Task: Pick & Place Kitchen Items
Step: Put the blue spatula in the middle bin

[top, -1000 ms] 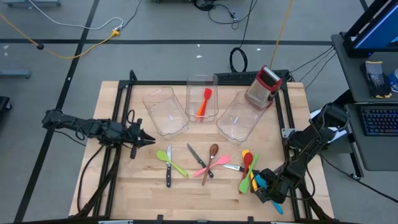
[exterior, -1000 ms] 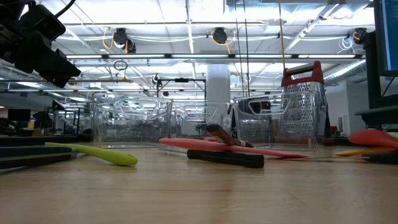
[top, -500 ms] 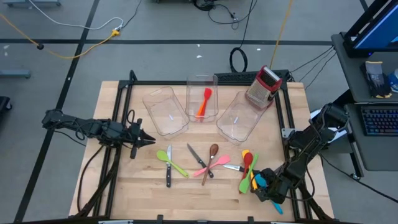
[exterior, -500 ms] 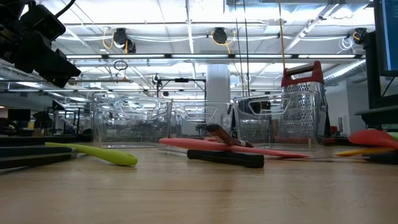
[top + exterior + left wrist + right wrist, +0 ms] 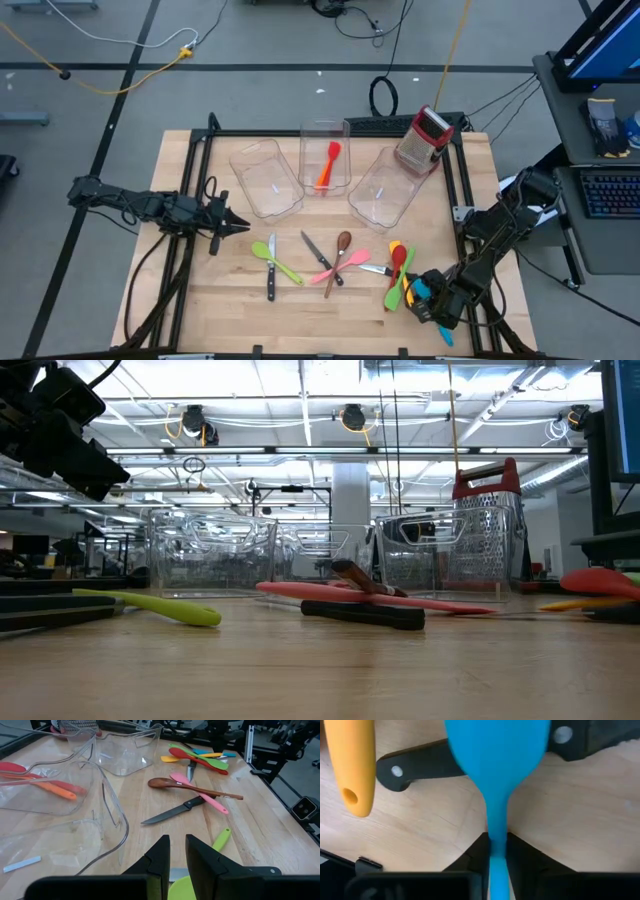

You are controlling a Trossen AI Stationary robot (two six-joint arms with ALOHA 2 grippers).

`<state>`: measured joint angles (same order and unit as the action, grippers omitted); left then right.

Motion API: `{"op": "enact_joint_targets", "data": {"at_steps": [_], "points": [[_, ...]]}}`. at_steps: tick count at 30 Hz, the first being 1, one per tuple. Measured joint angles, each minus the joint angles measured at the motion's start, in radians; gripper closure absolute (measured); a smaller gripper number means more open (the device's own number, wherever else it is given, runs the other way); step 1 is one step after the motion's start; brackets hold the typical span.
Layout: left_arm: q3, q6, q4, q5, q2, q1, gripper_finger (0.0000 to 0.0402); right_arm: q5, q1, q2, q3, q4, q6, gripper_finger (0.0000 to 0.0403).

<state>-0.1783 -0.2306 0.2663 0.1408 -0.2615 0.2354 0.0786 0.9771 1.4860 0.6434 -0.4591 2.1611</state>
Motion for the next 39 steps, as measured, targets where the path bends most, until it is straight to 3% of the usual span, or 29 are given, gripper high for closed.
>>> {"op": "enact_joint_targets", "data": {"at_steps": [8, 19, 25, 30, 34, 39], "points": [[0.000, 0.000, 0.000, 0.000, 0.000, 0.000, 0.0339, 0.001, 0.000, -0.025, 0.000, 0.039, -0.003, 0.0378], [0.000, 0.016, 0.000, 0.000, 0.000, 0.000, 0.0339, -0.010, -0.001, -0.159, -0.005, 0.004, -0.010, 0.0380], [0.000, 0.049, -0.001, 0.001, 0.000, 0.000, 0.0339, 0.084, -0.001, -0.254, -0.004, 0.017, -0.025, 0.0392], [0.000, 0.045, -0.001, 0.000, 0.000, 0.000, 0.0339, 0.078, 0.000, -0.333, -0.003, 0.048, -0.028, 0.0392], [0.000, 0.047, -0.001, 0.000, 0.000, 0.000, 0.0339, 0.009, 0.000, -0.389, -0.003, 0.100, -0.030, 0.0392], [0.000, 0.047, -0.001, 0.000, 0.000, 0.000, 0.0339, -0.172, -0.007, -0.429, -0.003, 0.158, -0.039, 0.0392]]}}
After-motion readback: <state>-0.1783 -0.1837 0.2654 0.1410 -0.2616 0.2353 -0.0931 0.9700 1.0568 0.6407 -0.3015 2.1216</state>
